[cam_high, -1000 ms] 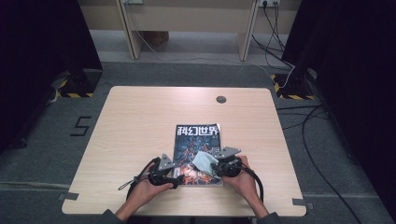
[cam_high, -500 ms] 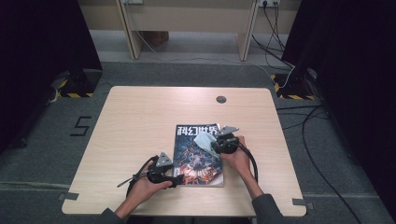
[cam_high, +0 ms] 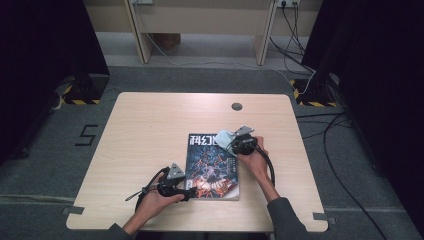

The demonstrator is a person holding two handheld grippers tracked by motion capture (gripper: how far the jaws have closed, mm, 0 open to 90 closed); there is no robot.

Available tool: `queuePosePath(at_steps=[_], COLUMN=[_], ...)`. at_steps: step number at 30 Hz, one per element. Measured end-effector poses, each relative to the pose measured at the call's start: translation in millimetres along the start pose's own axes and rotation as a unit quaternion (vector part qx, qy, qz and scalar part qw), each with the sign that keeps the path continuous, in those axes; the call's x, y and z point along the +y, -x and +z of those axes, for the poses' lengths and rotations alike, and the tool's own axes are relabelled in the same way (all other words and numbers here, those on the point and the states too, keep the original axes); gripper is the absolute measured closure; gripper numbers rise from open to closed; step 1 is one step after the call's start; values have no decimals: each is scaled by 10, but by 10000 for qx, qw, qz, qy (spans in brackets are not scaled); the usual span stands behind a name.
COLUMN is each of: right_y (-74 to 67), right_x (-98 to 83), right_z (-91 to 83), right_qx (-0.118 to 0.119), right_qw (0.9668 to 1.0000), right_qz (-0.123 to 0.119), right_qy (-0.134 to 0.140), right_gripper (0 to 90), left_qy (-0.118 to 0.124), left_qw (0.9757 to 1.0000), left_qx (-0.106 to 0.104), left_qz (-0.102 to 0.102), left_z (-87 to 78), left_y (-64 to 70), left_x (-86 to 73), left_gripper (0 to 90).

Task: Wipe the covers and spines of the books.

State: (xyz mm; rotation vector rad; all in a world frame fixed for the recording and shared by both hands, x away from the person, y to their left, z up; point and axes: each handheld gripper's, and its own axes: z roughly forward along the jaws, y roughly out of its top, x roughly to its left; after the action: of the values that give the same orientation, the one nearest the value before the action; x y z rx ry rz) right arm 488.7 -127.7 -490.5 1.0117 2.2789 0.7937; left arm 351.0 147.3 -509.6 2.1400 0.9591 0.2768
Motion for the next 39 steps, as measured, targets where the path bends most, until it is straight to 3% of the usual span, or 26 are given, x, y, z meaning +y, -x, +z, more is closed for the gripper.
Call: queuePosePath(at_steps=[2,3,6,9,13,18,20,25,28,30,32,34,39], right_y=[23,28,1,-76,-97,-179,-215,-182,-191,-266,-303,-277,-131], right_x=[28,46,97,105,30,38,47,43,62,76,82,99,118], right_z=[-49,-77,-151,-120,-2,-13,-8,-10,-28,-5,18,22,97], right_qx=[183,207,177,216,134,25,-33,135,676,851,751,761,476], right_qw=[9995,9994,9992,9983,9978,9924,9917,9939,9952,9940,9945,9952,9977], right_qz=[217,205,-146,-534,-608,-1205,-1254,-1084,-706,-682,-734,-619,-471], right_qy=[156,183,317,-26,-210,-247,-287,-170,53,41,-1,-60,-105], right_gripper=[565,566,600,587,612,729,736,763,787,785,784,784,782], left_qy=[-1,-3,-6,-4,-2,-8,-5,-5,-9,-6,3,6,-9], left_qw=[10000,10000,10000,10000,10000,10000,10000,10000,10000,10000,10000,10000,10000], left_qx=[-17,-16,-16,-13,2,-19,-1,12,10,15,33,42,26], left_qz=[-34,-38,-39,-45,-23,-52,-43,-21,-13,-13,2,4,-12], left_z=[1,1,1,1,0,2,1,1,1,0,0,-1,-1], left_y=[-3,-4,-6,-6,-3,-11,-7,-2,-3,-1,4,8,1], left_x=[-1,-1,-1,-2,-2,-2,-3,-2,0,-1,-2,-3,-3], left_gripper=[340,339,338,336,336,332,332,332,332,332,332,332,332])
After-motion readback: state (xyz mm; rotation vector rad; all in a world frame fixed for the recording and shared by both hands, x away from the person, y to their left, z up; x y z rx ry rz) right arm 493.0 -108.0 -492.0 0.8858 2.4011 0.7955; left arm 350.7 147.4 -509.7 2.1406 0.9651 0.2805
